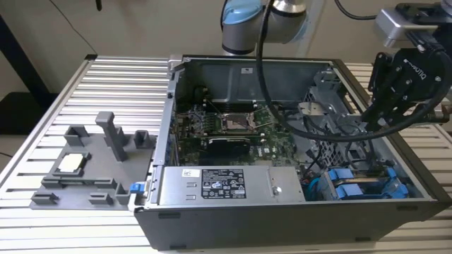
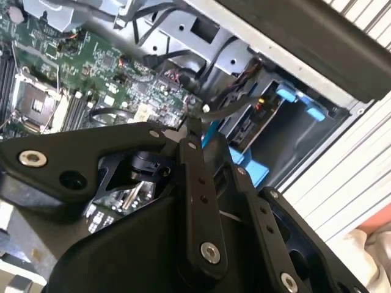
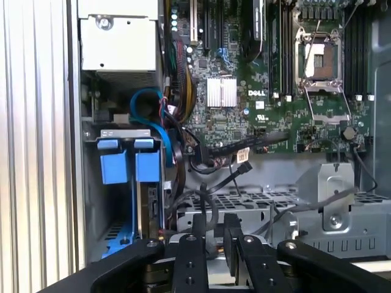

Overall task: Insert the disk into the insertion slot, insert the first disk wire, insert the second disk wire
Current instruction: 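Insert the second disk wire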

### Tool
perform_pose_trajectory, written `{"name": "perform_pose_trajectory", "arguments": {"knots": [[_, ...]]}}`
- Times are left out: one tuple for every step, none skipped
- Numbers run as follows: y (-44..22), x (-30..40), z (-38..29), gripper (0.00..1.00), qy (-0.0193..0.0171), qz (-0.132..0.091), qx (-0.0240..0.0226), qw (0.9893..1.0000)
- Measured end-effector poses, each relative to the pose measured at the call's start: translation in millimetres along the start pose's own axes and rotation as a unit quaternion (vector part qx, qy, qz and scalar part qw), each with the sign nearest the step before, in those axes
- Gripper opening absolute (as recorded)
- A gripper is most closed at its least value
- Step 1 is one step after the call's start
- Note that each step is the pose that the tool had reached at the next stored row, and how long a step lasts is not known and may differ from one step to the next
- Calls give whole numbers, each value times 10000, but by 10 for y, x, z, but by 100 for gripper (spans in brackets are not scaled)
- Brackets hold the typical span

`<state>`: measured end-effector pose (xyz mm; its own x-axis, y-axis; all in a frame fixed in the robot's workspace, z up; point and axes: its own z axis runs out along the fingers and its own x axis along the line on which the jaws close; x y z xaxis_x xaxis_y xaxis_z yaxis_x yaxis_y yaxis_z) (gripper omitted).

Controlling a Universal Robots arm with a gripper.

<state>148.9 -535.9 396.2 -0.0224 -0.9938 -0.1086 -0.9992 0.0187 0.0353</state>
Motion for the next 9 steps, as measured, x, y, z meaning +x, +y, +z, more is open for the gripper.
{"name": "perform_pose_trajectory", "arguments": {"knots": [[44, 1, 2, 27, 0, -1, 3, 10000], [89, 2, 3, 27, 0, -1, 5, 10000], [136, 3, 6, 27, 0, -1, 7, 10000], [178, 4, 7, 27, 0, -1, 8, 10000], [215, 5, 8, 27, 0, -2, 10, 10000], [258, 6, 10, 27, 0, -2, 12, 10000], [303, 7, 12, 27, -1, -2, 16, 10000], [349, 8, 13, 27, 0, -2, 20, 10000], [392, 9, 14, 27, 0, -3, 24, 10000]]}}
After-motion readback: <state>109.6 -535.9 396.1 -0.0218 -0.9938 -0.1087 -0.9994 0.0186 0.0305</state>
